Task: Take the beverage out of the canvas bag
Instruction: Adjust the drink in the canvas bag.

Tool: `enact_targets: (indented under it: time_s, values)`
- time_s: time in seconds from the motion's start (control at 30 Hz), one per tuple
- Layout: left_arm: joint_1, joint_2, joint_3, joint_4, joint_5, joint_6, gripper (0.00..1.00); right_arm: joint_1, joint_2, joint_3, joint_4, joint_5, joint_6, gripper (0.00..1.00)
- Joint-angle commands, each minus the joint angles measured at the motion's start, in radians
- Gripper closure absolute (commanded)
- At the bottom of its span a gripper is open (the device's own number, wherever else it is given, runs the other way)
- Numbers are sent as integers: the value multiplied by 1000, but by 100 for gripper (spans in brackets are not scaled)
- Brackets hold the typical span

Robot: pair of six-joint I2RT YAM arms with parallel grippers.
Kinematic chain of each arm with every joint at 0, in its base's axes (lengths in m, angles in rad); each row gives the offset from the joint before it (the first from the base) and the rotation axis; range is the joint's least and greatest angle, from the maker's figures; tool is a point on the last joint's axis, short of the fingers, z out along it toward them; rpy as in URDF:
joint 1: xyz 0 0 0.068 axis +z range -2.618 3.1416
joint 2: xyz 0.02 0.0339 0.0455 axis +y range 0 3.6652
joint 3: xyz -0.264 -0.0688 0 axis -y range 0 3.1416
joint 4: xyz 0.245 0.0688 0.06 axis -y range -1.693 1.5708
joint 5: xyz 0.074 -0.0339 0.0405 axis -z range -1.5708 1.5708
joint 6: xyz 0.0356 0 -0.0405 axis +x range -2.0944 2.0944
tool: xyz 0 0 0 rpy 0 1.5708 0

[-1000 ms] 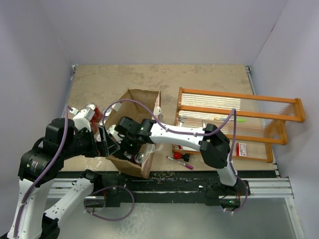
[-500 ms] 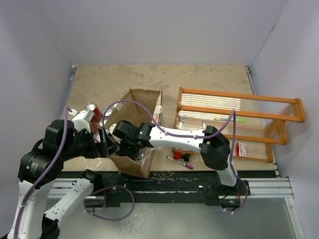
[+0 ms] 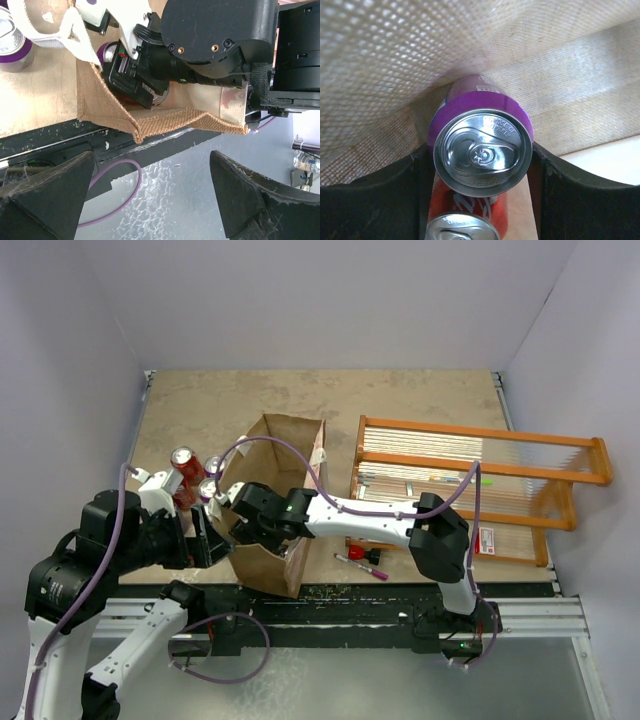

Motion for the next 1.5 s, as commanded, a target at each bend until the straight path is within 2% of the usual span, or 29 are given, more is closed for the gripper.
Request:
enact_targets:
  time_s: [0.0, 0.2, 0.83, 1.03, 1.47]
  values:
    - [2, -10, 44, -11, 13, -16, 1, -11, -78, 21, 30, 112, -13, 100]
    - [2, -16, 50, -23, 13, -21, 1, -41, -88, 49, 38, 172, -57, 100]
    - [2, 23, 47, 30, 25, -31, 1, -156, -246, 58, 147, 158, -107, 100]
    - [1, 38, 55, 39, 34, -40, 1, -209, -199, 69, 185, 169, -149, 100]
    - [1, 70, 90, 15, 14, -67, 1, -211, -33, 69, 233, 225, -278, 100]
